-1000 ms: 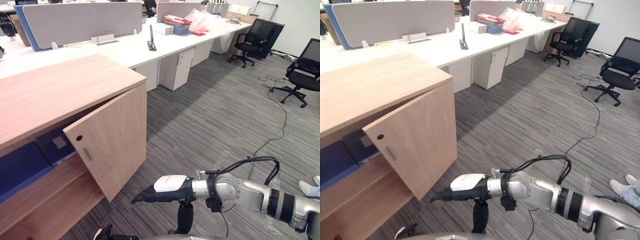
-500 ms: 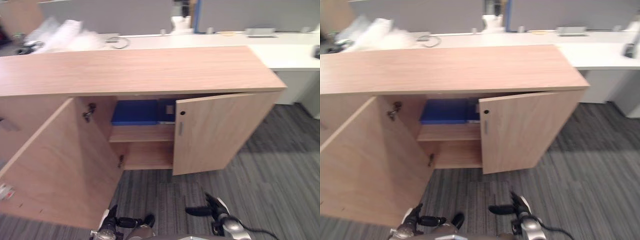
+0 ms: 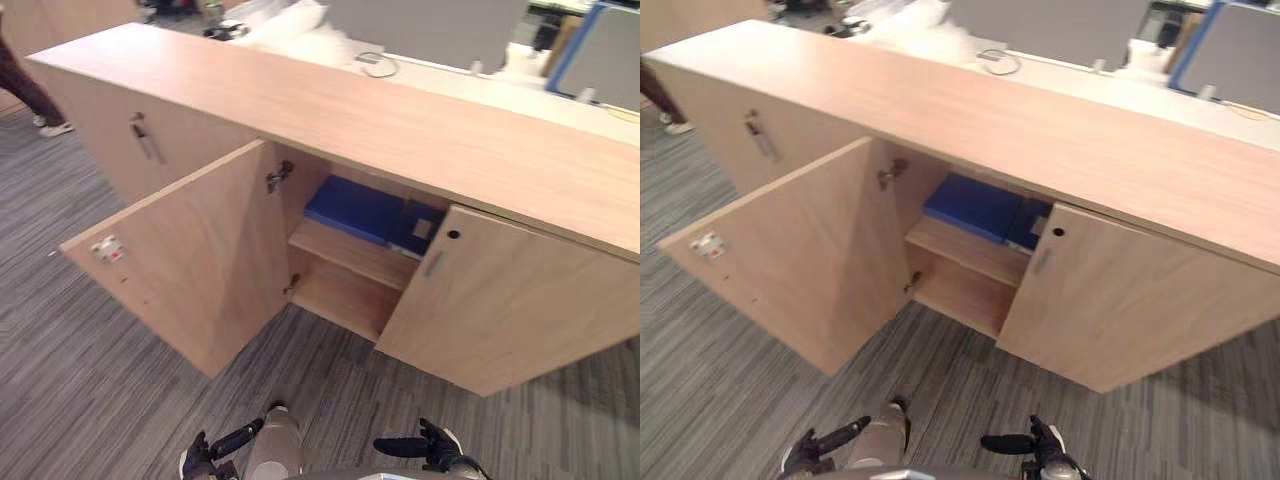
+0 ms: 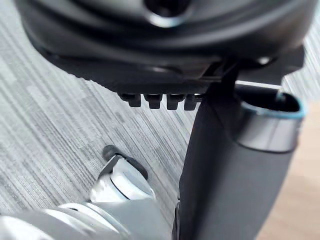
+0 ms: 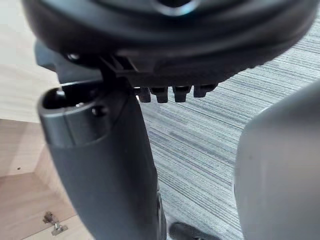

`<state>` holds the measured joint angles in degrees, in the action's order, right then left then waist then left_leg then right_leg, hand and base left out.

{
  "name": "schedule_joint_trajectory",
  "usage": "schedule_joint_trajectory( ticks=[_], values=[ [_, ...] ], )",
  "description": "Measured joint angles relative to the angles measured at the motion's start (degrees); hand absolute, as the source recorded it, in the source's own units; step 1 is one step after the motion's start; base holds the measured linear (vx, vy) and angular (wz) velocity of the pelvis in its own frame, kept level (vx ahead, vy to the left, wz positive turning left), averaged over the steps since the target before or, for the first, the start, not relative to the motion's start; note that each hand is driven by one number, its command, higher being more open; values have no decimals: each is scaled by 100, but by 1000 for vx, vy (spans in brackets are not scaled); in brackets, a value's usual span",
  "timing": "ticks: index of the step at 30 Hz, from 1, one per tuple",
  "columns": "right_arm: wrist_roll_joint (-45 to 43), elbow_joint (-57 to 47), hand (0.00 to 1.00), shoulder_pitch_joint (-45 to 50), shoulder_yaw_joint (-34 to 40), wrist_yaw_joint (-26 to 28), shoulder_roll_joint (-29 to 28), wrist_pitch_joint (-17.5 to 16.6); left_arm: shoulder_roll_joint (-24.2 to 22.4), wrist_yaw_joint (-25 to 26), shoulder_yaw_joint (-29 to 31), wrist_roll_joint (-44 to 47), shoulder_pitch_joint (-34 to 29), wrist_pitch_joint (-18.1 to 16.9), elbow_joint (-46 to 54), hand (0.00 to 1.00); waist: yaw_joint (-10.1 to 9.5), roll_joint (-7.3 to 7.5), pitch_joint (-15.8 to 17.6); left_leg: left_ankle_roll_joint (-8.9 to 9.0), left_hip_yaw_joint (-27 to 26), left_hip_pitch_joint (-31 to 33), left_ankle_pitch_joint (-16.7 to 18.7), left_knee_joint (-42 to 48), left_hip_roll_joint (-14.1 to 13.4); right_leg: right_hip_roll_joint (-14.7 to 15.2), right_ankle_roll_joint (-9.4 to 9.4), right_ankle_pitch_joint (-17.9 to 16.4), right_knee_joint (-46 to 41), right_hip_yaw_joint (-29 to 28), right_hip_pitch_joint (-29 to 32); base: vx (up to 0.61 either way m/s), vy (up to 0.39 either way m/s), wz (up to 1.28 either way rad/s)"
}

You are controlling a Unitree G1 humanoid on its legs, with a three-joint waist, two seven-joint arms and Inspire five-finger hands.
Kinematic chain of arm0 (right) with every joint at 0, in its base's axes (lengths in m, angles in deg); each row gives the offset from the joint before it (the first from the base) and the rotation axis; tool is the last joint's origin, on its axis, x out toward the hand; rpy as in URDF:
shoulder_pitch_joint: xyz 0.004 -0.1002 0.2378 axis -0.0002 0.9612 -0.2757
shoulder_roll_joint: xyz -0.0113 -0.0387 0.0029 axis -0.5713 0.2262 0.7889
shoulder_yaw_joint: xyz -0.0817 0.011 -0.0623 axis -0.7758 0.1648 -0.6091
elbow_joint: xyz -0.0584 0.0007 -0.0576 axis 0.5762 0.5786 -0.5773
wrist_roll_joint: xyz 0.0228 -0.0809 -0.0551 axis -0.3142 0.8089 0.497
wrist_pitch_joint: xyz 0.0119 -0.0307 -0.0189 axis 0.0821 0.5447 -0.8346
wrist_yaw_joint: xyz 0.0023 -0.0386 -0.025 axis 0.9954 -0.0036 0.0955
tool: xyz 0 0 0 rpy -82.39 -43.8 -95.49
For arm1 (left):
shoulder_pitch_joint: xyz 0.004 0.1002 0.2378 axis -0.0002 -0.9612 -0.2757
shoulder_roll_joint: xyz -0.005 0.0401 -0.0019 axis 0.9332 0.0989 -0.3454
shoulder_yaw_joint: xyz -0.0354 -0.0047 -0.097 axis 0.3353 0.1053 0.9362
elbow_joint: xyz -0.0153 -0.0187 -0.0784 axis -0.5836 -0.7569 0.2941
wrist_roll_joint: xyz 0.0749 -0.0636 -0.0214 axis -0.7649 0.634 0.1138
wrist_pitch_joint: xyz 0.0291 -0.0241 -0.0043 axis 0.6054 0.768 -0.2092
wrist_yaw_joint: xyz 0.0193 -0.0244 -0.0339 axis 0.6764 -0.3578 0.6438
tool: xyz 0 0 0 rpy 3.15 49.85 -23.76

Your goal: Walk over to the cabinet, pick up the folder, carry it to the office cabinet, place the folder inside the office cabinet, then close the office cabinet door

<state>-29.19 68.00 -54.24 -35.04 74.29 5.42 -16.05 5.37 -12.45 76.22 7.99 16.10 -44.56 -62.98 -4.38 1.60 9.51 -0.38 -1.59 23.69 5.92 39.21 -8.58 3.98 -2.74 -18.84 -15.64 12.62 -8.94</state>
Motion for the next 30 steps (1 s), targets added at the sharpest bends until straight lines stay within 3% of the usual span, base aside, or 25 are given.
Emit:
schedule_joint_trajectory(
  ticks=[1, 2, 3, 4, 5, 7, 8, 9, 13, 15, 18, 23, 26, 30],
  values=[
    [4, -97, 100, 5, 238, 16, 11, 12, -57, 7, 34, 105, -160, -8, -9, 100, 42, -195, -26, -229, -1057, -135, 374, 143, -273, -71, -8, -3, -97, 298, -111, 206, 18, 112],
    [-18, -114, 100, 10, 382, 4, -1, 17, -43, 3, 5, 106, -152, -8, -25, 100, 85, -203, -3, -243, -1192, -148, 374, -15, -220, -68, 13, -30, -195, 368, -79, 227, 38, 199],
    [-116, -32, 100, -39, 729, 2, -79, 42, 17, -46, -54, 120, -101, -62, -80, 100, 133, -112, 30, -318, -1065, -351, 159, -925, 279, 13, 212, -117, 19, 280, 24, 44, 31, 167],
    [-118, -17, 100, -51, 812, 7, -188, 39, 77, -75, -58, 154, -55, -66, -85, 100, 137, 66, -2, -183, -1084, -448, 60, -1159, 484, 139, 165, 36, 298, 269, 52, 41, 51, 160],
    [-193, 12, 100, -52, 932, 45, -256, -16, 102, -77, -9, 168, -115, -50, -252, 100, 127, 44, -8, -199, -1394, -523, 602, -382, 321, 252, -72, 170, 485, 473, -184, 11, 51, 62],
    [-373, -8, 100, -51, 1093, 71, -220, -42, 65, -41, 6, 254, -282, 9, -465, 100, 108, -136, -63, 81, -1414, -985, 1082, -210, 124, 245, -134, 200, 535, 488, -390, 141, 118, 26],
    [-528, 5, 100, -90, 1177, 37, -200, -76, 61, -80, -18, 328, -296, 51, -598, 100, 139, -179, -131, -171, -1377, -1232, 1126, -781, 420, 325, -213, 256, 616, 518, -422, 179, 129, 34],
    [-642, 82, 100, -91, 1214, 45, -279, -72, 194, -86, -177, 345, -299, 47, -655, 100, 156, -27, -205, -248, -1369, -1454, 795, -1458, 752, 526, -161, 384, 705, 559, -388, 121, 66, 40],
    [-866, 145, 100, -95, 1226, 92, -293, -85, 293, -35, -501, 422, -252, 33, -747, 100, 159, -15, -272, -318, -1297, -2106, 47, -2877, 1170, 613, -131, 754, 1057, 533, -410, 63, -13, 19],
    [-916, 250, 100, -90, 1226, 89, -268, -85, 319, -25, -695, 456, -240, -74, -777, 100, 194, -9, -383, -311, -1127, -2430, -409, -3678, 1302, 603, -285, 893, 1095, 617, -449, 51, -113, 26],
    [-923, 363, 100, -49, 1231, 72, -224, -83, 320, -19, -731, 614, -258, -143, -796, 100, 199, 11, -381, -240, -950, -2802, -770, -4335, 1276, 508, -248, 938, 1093, 727, -571, 10, -87, 28],
    [-1009, 342, 100, 154, 1333, -43, -178, -93, 271, 225, -888, 694, -484, -147, -229, 100, 243, 3, -338, -210, -889, -2885, -863, -4453, 1238, 453, -244, 940, 1076, 763, -620, -36, -34, 5],
    [-1013, 283, 100, 195, 1329, -100, -138, -105, 56, 428, -1126, 515, -820, -120, 1102, 100, 277, -28, -288, -217, -889, -2872, -874, -4458, 1247, 468, -244, 940, 1073, 762, -610, -57, 32, 0],
    [-1012, 105, 100, 234, 1306, -118, -143, -107, 12, 481, -1280, -10, -745, -119, 2876, 100, 330, -94, -239, -175, -945, -2864, -846, -4463, 1247, 473, -230, 930, 1076, 737, -583, -64, 25, -8]
  ],
)
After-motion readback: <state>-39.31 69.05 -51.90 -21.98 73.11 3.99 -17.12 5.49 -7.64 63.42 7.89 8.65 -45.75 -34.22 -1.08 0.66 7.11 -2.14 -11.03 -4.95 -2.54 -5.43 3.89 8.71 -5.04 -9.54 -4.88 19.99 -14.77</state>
